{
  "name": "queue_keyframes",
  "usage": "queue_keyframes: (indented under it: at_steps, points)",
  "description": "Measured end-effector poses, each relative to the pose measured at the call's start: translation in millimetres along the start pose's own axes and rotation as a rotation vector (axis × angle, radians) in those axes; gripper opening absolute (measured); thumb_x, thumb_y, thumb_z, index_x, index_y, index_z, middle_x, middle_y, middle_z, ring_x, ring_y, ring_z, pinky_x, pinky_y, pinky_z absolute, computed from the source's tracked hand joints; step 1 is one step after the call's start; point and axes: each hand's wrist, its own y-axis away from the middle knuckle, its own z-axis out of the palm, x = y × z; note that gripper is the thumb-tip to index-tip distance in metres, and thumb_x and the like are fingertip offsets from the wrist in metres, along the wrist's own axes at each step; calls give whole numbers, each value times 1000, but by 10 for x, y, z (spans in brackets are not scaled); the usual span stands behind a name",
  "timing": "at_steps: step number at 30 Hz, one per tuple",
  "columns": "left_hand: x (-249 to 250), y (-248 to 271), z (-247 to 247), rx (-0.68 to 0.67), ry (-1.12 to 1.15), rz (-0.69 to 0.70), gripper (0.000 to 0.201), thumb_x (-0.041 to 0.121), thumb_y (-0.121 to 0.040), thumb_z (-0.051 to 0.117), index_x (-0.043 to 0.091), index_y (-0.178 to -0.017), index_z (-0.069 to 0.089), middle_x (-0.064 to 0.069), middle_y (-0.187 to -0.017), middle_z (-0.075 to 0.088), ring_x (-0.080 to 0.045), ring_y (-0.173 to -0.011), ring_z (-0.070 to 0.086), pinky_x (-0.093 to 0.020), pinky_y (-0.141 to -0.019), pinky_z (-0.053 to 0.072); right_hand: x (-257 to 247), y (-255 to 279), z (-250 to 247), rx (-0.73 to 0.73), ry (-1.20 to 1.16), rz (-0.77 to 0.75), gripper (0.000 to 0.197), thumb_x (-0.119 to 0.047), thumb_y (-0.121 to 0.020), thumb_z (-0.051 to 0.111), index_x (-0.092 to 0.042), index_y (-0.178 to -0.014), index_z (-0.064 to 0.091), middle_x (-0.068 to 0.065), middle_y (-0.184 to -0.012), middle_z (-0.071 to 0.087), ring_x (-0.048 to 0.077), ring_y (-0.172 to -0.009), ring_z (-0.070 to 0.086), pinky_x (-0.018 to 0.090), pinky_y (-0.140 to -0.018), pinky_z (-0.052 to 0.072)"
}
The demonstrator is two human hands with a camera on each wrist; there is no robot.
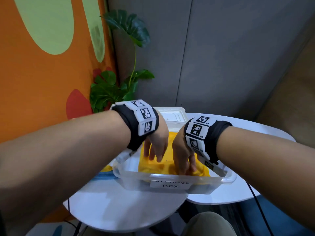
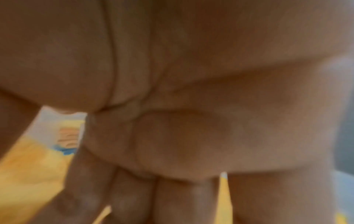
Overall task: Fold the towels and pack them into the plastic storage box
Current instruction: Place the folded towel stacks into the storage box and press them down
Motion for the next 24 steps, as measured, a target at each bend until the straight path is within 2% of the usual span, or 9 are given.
queue_keyframes:
  at_steps: [2,3,6,8,11,15,18,20,24]
  points:
    - [-141,97,-128,120,-19,-61,30,31,-92,63,10,-114,63,1,-95,69,-15,-88,66,-33,-79,53,-45,56,-77,118,0,-14,12,-21,-85,70,-13,-79,66,-1,-76,65,11,-65,63,19,-51,50]
    - [-211,151,-186,183,-49,-101,34,34,-91,63,8,-113,63,1,-92,68,-15,-84,65,-29,-72,52,-81,103,-122,174,60,-14,16,-29,-84,71,-16,-79,64,-4,-75,64,8,-63,62,18,-48,47]
    - [-412,242,-281,255,-183,-251,35,43,-88,65,8,-89,67,2,-78,67,-17,-74,63,-27,-71,51,-246,215,-196,329,223,-65,41,-44,-82,69,-18,-112,59,-6,-78,58,10,-70,58,21,-56,42]
    - [-519,228,-248,222,-241,-355,38,48,-88,64,11,-76,62,2,-77,67,-18,-72,61,-27,-73,50,-337,200,-193,426,261,-93,76,-49,-77,73,-20,-138,39,1,-105,61,20,-93,61,26,-71,43]
    - [-665,112,-144,180,-163,-410,37,47,-89,63,13,-77,64,3,-69,68,-16,-67,62,-25,-67,50,-460,74,-147,452,277,-51,100,-58,-68,76,-19,-144,25,7,-130,49,29,-111,54,36,-84,43]
    - [-847,58,-74,195,-86,-390,51,41,-86,68,16,-42,68,7,-60,70,-12,-63,64,-28,-83,54,-583,-11,-92,481,329,-49,94,-56,-73,73,-11,-142,28,8,-132,47,26,-111,54,33,-68,38]
    - [-824,51,-79,256,-92,-359,34,34,-86,71,18,-56,66,4,-65,70,-15,-70,66,-29,-85,55,-640,-41,-87,453,404,-38,95,-54,-79,68,-10,-148,20,9,-141,40,26,-122,50,32,-85,39]
    - [-777,49,-93,253,-198,-358,35,37,-88,67,17,-59,64,7,-52,66,-11,-60,63,-23,-73,53,-693,-113,-52,443,438,-10,91,-53,-80,66,-11,-147,21,9,-141,40,27,-123,49,36,-93,39]
    - [-716,100,-76,299,-315,-332,38,43,-88,66,20,-58,62,13,-36,55,-1,-32,50,-14,-44,39,-740,-335,90,545,401,-15,48,-25,-98,45,-5,-140,32,11,-137,43,27,-121,47,33,-96,34]
